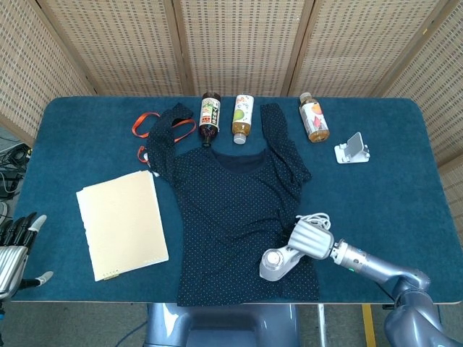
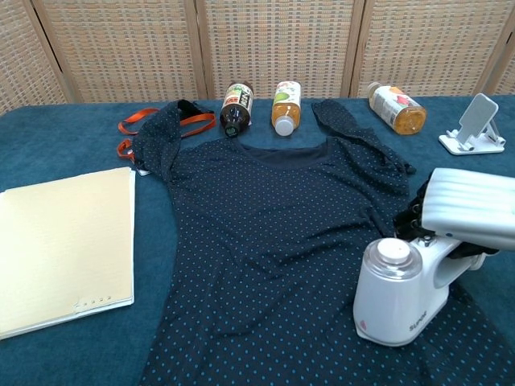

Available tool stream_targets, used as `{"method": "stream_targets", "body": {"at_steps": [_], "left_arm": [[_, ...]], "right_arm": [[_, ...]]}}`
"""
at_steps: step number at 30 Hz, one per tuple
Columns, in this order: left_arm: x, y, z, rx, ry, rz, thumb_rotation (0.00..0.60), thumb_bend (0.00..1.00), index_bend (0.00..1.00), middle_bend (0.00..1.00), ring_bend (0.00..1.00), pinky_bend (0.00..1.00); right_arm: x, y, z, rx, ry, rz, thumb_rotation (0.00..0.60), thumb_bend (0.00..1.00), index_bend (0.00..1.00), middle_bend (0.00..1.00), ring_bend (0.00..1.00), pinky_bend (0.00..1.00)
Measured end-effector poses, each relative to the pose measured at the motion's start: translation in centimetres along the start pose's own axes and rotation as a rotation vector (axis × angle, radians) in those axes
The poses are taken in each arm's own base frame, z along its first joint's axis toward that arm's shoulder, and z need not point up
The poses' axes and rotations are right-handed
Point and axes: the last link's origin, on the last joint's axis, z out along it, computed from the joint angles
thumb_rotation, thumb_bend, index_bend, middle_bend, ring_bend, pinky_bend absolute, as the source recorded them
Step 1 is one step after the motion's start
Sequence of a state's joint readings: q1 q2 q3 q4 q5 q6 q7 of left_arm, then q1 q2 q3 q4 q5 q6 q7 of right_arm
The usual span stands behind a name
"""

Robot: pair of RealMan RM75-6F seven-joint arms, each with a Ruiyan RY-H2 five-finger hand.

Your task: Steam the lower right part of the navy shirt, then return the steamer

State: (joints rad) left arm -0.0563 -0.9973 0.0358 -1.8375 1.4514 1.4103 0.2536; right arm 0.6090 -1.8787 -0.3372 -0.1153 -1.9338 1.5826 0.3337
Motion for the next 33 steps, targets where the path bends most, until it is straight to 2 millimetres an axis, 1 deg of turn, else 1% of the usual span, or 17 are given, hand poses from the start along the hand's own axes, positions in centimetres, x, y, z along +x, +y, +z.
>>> {"method": "stream_targets", "body": {"at_steps": [4, 8, 10, 13, 16, 18, 22, 24, 28, 33], "left_arm": [[0.0, 0.0, 0.0, 0.002, -0.001, 0.001, 0.6, 0.0, 0.0, 0.0, 0.0, 0.0], [0.0, 0.0, 0.0, 0.002, -0.002, 0.002, 0.6, 0.0, 0.0, 0.0, 0.0, 0.0], [0.0, -0.1, 0.0, 0.004, -0.001, -0.001, 0.6, 0.0, 0.0, 0.0, 0.0, 0.0], [0.1, -0.2, 0.0, 0.007, 0.001, -0.005, 0.6, 0.0, 0.0, 0.0, 0.0, 0.0], [0.1, -0.3, 0.0, 0.007, 0.001, -0.008, 0.6, 0.0, 0.0, 0.0, 0.0, 0.0], [0.2, -0.3, 0.0, 0.006, 0.001, -0.01, 0.6, 0.0, 0.0, 0.0, 0.0, 0.0], [0.3, -0.4, -0.2, -0.001, 0.005, -0.016, 0.6, 0.0, 0.0, 0.0, 0.0, 0.0], [0.4, -0.4, -0.2, -0.005, 0.008, -0.018, 0.6, 0.0, 0.0, 0.0, 0.0, 0.0], [0.6, -0.4, -0.4, -0.012, 0.014, -0.021, 0.6, 0.0, 0.0, 0.0, 0.0, 0.0], [0.8, -0.4, -0.5, -0.014, 0.019, -0.025, 0.6, 0.0, 0.0, 0.0, 0.0, 0.0]], "right_arm": [[0.0, 0.8, -0.6, -0.034, -0.013, 0.0, 0.6, 1.0, 0.84, 0.68, 0.78, 0.9], [0.2, 1.0, -0.6, -0.03, -0.004, -0.007, 0.6, 1.0, 0.84, 0.68, 0.78, 0.9], [0.5, 1.2, -0.5, -0.03, 0.014, -0.008, 0.6, 1.0, 0.84, 0.68, 0.78, 0.9], [1.6, 1.9, -0.3, -0.044, 0.07, -0.011, 0.6, 1.0, 0.84, 0.68, 0.78, 0.9], [2.9, 3.4, 0.0, -0.096, 0.14, -0.011, 0.6, 1.0, 0.84, 0.68, 0.78, 0.9], [3.9, 4.9, 0.0, -0.15, 0.184, -0.016, 0.6, 1.0, 0.84, 0.68, 0.78, 0.9], [6.1, 8.8, -0.7, -0.272, 0.25, -0.051, 0.6, 1.0, 0.84, 0.68, 0.77, 0.89], [6.7, 10.2, -1.2, -0.316, 0.252, -0.071, 0.6, 1.0, 0.83, 0.68, 0.77, 0.89], [6.7, 12.0, -2.1, -0.4, 0.215, -0.083, 0.6, 1.0, 0.82, 0.68, 0.77, 0.89], [5.3, 13.2, -3.0, -0.503, 0.12, -0.086, 0.6, 1.0, 0.82, 0.67, 0.76, 0.88]]}}
